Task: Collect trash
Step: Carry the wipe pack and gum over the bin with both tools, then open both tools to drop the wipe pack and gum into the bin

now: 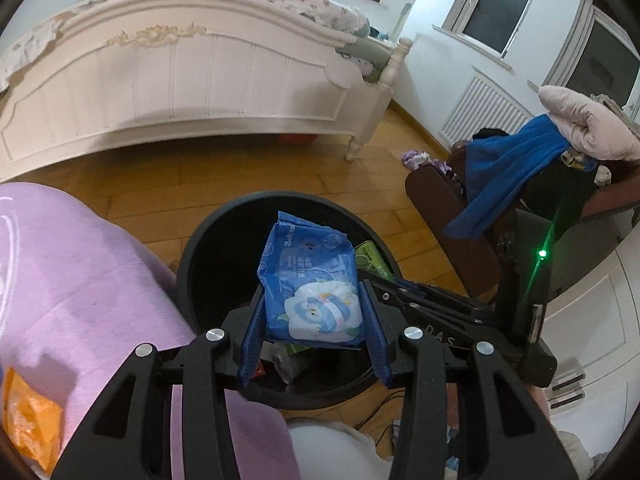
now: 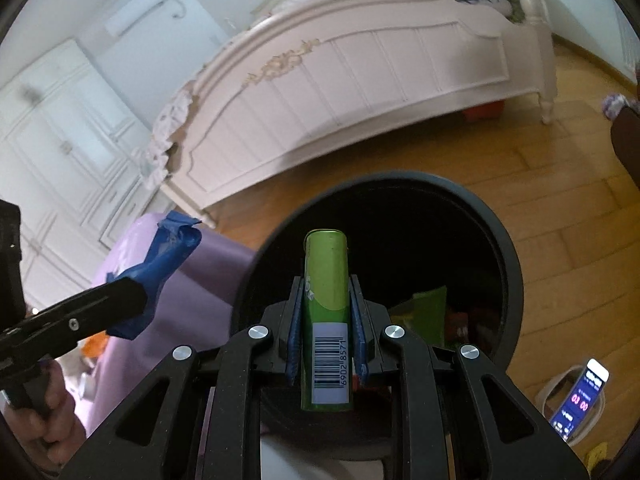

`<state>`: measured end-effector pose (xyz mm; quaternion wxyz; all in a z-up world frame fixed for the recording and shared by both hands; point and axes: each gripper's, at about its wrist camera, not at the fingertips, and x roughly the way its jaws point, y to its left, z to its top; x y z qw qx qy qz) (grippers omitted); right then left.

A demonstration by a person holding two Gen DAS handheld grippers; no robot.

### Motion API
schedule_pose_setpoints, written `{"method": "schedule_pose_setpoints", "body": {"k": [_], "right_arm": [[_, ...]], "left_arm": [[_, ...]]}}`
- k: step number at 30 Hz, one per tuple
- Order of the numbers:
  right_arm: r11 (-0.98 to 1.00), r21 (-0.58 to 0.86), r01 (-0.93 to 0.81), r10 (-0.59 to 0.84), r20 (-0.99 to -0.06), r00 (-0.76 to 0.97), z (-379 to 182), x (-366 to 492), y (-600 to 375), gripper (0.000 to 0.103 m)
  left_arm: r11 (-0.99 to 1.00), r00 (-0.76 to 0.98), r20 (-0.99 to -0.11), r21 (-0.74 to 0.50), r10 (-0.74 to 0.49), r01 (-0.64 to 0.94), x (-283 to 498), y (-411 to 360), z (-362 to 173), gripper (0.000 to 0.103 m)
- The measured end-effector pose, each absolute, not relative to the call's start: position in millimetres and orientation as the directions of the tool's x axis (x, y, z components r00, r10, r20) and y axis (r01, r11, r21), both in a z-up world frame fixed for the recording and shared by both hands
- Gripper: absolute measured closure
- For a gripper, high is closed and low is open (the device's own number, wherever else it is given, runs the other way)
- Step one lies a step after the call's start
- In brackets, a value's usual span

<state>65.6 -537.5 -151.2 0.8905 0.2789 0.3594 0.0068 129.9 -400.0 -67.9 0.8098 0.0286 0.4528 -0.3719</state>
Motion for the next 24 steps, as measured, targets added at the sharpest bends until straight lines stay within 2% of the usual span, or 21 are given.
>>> {"method": "schedule_pose_setpoints", "body": {"k": [14,19,21,23,24], "right_arm": [[0.833,0.506,0.225,0.206,-0.661,0.722,-173,80,-551,0.081],[0.837,0.489,0.244,0.188,-0.676,0.713,-172,84,-553,0.081],[0.834,0.493,0.248,0.180,-0.669,0.721,-169,82,-555,0.070],[0.829,0.499,0.253,0.168,-0.652,0.739,-165,77,-557,0.039],[0.824,0.506,0.253,0.164,-0.641,0.750,-162,75,-557,0.035]], "left_arm": [[0.727,0.286,-0.785,-0.280,-0.549,0.627,137,-417,-81,0.059],[0.745,0.309,-0.791,-0.256,-0.528,0.616,139,-418,-81,0.052],[0.749,0.318,-0.788,-0.255,-0.528,0.612,139,-416,-79,0.038],[0.751,0.326,-0.782,-0.257,-0.532,0.608,139,-412,-76,0.033],[0.753,0.329,-0.780,-0.258,-0.532,0.606,139,-411,-75,0.033]]}}
